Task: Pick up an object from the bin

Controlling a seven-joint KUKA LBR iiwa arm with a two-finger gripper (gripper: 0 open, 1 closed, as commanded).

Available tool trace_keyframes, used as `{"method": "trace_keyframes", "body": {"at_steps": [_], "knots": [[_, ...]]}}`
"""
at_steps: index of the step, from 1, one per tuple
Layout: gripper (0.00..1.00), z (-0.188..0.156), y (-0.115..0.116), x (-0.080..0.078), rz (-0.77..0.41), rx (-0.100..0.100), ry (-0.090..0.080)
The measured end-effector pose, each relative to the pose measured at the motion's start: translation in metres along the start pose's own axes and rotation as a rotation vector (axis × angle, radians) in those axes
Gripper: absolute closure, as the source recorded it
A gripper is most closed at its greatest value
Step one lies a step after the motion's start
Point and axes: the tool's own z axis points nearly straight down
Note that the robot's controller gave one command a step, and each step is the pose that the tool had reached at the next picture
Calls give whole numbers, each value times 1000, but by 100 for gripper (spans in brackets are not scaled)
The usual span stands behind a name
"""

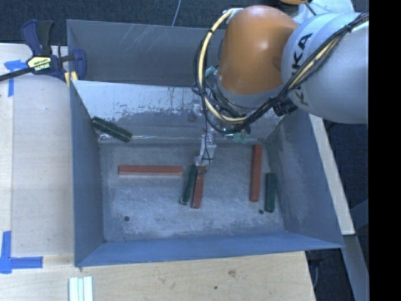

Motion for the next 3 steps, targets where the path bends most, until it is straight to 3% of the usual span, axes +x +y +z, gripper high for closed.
{"method": "trace_keyframes", "body": {"at_steps": [1,2,3], "knots": [[0,28,4,3,6,-2,-18],[0,107,13,19,14,-1,-11],[100,134,0,58,-13,-1,-8]]}}
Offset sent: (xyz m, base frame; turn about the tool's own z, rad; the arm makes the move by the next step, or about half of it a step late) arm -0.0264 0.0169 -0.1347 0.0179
